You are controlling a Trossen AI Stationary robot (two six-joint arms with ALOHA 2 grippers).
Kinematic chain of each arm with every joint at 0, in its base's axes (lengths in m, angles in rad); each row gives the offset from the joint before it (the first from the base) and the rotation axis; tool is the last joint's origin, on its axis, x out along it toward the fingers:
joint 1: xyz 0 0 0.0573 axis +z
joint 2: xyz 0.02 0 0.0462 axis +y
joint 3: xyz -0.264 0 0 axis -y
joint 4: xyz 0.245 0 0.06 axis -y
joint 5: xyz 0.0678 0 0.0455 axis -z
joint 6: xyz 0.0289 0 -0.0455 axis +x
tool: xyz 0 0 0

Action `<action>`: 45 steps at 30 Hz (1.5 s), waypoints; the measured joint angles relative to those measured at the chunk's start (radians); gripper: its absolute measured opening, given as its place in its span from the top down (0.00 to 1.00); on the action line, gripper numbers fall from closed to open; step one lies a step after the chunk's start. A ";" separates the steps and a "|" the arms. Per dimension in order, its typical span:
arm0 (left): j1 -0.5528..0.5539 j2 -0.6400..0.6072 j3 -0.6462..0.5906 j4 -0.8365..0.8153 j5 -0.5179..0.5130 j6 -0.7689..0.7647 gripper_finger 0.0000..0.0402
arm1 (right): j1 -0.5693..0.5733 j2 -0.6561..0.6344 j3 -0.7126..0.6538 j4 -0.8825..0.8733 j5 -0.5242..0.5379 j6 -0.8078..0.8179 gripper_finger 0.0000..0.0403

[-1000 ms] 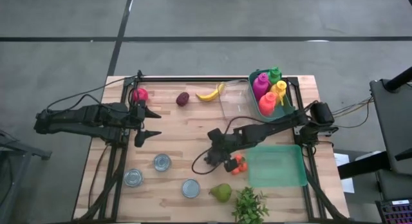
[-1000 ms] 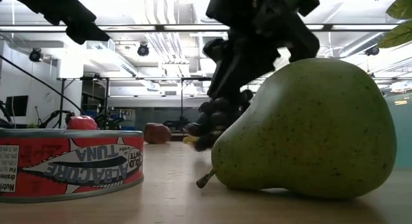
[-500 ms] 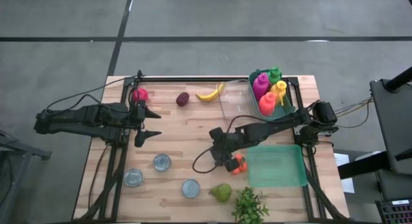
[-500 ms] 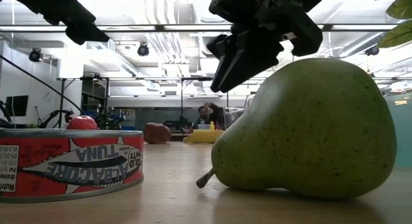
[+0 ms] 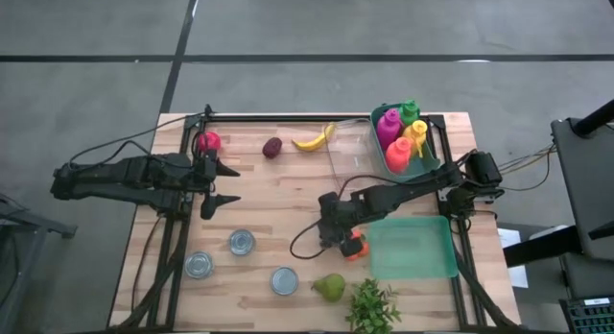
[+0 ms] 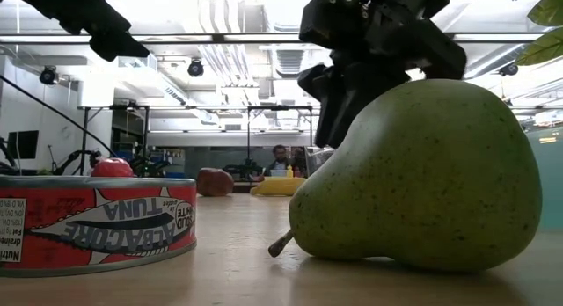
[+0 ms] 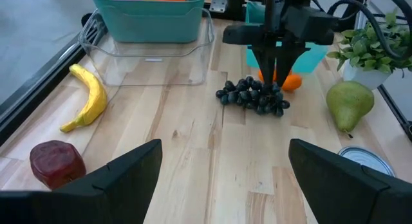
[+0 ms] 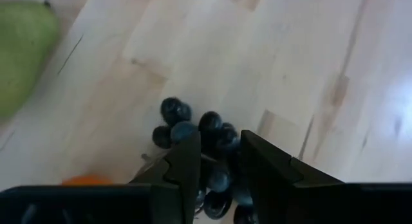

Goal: Pick & Place Food Item
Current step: Put the grapes into the green transparent bin

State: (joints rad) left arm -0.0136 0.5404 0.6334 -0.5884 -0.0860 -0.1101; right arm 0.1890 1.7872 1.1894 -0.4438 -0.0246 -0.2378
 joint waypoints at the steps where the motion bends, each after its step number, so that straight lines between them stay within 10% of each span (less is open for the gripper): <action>1: 0.000 0.000 0.000 0.000 0.000 0.000 0.14 | 0.002 0.001 -0.003 -0.002 0.000 -0.015 0.74; 9: 0.000 0.000 0.000 0.000 0.000 0.000 0.14 | 0.029 -0.012 -0.004 -0.006 0.001 0.033 0.74; 28: 0.000 0.000 0.000 -0.008 0.000 0.000 0.14 | 0.099 -0.050 0.111 -0.156 0.052 1.176 0.73; 45: 0.000 0.000 0.000 -0.008 0.000 0.000 0.14 | 0.135 0.065 0.109 -0.217 0.069 1.375 0.56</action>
State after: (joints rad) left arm -0.0136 0.5404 0.6334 -0.5965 -0.0860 -0.1101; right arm 0.3241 1.8526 1.2981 -0.6604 0.0447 1.1369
